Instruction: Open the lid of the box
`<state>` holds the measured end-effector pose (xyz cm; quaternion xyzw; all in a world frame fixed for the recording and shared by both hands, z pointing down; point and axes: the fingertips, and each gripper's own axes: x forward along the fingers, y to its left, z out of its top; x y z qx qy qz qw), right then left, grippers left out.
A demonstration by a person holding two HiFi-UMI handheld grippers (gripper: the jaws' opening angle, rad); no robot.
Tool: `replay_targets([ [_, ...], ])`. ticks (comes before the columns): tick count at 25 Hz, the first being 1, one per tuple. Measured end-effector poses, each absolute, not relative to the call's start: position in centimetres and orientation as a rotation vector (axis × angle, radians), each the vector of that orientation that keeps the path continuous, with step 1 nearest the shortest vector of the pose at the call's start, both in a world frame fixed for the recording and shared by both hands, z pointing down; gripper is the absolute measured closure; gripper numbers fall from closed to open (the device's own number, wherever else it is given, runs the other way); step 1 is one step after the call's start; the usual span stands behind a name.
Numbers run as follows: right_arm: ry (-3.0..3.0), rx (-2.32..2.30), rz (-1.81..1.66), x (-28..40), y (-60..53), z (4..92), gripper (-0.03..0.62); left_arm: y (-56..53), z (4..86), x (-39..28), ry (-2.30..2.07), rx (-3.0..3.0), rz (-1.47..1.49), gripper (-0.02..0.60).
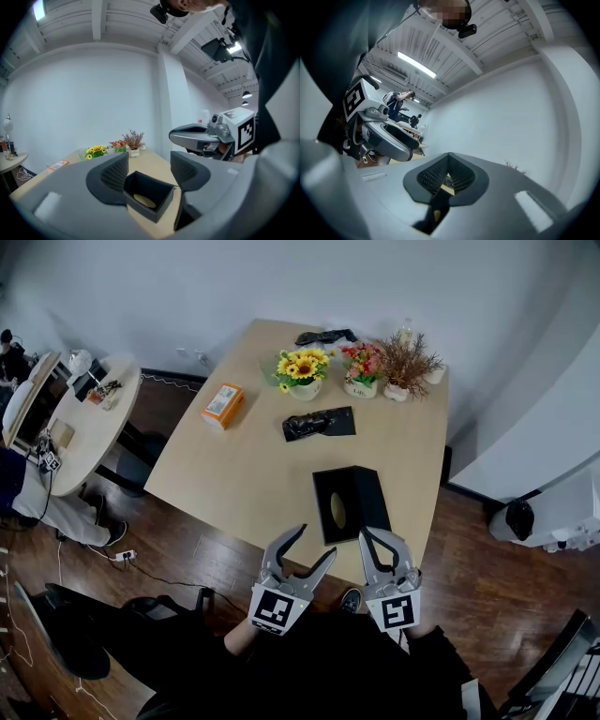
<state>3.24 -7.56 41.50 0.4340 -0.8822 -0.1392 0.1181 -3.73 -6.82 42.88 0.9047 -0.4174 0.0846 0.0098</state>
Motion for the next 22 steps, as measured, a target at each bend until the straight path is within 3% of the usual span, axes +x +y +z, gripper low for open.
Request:
replay_targets([
  [22, -2.549, 1.269, -0.418, 3.35, -6.86, 41.96, 0.594, -6.11, 43.70, -3.75, -1.288, 2.799, 0.290, 0.318],
])
